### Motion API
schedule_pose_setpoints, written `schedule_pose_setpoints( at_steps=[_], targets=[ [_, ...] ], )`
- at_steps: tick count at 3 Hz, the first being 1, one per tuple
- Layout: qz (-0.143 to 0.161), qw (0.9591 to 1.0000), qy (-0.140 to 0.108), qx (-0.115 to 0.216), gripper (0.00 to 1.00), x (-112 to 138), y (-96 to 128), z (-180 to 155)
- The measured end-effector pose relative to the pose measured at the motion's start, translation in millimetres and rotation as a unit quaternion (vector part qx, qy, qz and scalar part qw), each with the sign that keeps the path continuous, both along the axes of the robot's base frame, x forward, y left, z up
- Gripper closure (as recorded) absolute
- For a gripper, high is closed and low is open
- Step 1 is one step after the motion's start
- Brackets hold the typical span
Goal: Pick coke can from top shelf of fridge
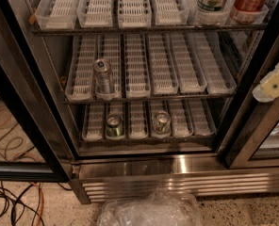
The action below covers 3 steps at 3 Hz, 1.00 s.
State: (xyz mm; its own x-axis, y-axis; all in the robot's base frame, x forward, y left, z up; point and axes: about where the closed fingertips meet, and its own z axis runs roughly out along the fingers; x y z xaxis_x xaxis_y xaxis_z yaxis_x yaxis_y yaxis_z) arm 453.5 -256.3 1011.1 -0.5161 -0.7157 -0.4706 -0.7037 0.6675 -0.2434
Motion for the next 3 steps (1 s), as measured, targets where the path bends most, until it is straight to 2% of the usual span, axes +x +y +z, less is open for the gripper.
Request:
schedule_pose_setpoints(
  at_steps=[1,2,3],
  targets=[
    [-0.045,0.9972,-0.041,0.044,0.0,6.5,-9.4,16.4],
    [-0.079,0.9895,-0.087,0.084,0.0,25.1,-10.6,33.3],
    [-0.079,0.9895,-0.087,0.084,0.0,25.1,-10.6,33.3]
  ],
)
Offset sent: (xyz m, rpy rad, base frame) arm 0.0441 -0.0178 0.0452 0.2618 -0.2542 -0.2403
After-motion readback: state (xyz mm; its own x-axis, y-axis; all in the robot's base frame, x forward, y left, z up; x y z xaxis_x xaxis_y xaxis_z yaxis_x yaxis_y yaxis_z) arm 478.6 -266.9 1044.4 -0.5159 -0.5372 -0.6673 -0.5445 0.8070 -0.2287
